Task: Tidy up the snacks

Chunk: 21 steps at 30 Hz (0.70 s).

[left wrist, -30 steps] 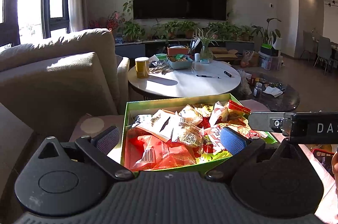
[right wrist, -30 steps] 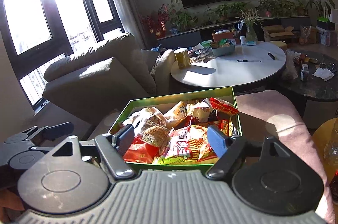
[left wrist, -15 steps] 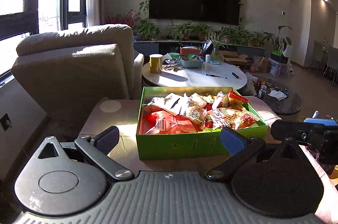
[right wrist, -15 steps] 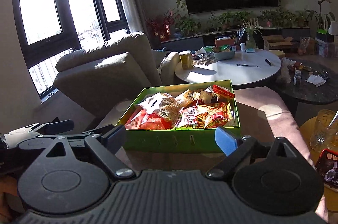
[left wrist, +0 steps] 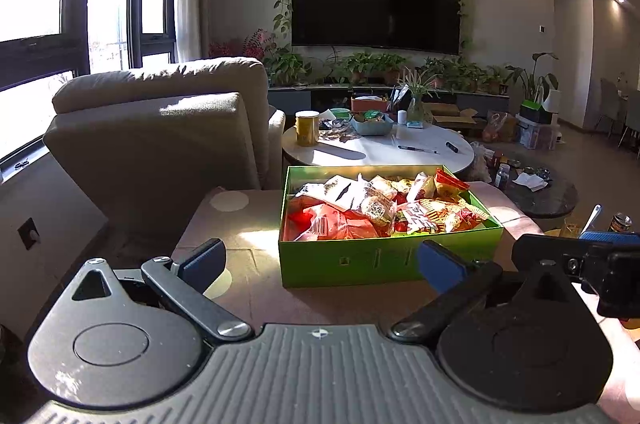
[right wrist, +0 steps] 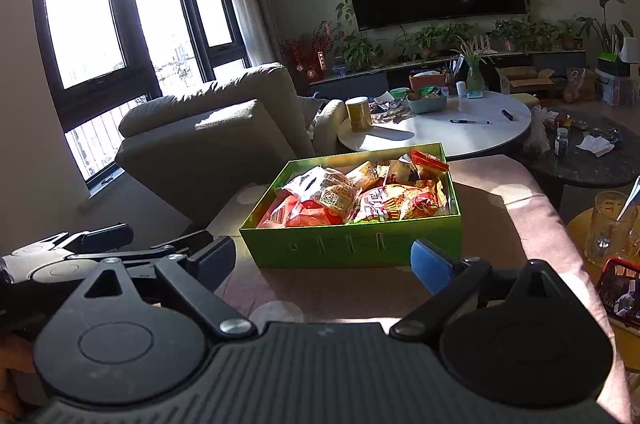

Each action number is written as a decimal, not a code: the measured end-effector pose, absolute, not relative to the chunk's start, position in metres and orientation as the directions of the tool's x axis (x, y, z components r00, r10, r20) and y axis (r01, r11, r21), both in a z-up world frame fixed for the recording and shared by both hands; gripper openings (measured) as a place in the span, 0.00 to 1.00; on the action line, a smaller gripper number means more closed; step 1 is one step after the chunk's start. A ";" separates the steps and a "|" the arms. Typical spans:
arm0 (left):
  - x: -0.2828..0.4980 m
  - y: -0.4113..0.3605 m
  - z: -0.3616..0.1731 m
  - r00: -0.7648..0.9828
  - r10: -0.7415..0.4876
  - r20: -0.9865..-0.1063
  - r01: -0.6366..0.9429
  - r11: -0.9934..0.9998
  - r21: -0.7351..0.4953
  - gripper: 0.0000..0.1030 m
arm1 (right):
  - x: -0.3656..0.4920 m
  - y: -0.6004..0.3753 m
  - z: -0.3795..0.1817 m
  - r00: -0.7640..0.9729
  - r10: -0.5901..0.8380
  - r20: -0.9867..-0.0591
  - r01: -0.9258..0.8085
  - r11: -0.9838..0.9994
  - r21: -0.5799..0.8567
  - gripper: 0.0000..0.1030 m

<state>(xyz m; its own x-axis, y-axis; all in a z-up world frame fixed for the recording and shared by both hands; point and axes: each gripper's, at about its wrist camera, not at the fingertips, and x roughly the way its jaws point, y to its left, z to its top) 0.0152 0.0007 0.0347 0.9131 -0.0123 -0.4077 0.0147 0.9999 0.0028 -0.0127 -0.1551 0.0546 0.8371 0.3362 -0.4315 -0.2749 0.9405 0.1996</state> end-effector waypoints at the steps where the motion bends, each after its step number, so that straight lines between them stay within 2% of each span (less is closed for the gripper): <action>1: 0.014 0.000 0.034 0.912 -0.014 -0.410 0.016 1.000 0.003 1.00 | -0.014 -0.156 0.054 0.838 0.334 -0.431 -0.272 0.941 0.200 0.79; 21: 0.009 -0.001 0.024 0.900 -0.011 -0.436 0.018 1.000 0.012 1.00 | -0.019 -0.155 0.044 0.828 0.323 -0.459 -0.255 0.945 0.206 0.79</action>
<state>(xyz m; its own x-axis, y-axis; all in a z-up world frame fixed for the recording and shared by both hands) 0.0089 -0.0015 0.0237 0.8999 -0.0112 -0.4358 0.0182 0.9998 0.0118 -0.0192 -0.1545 0.0443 0.8277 0.3233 -0.4588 -0.2548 0.9448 0.2061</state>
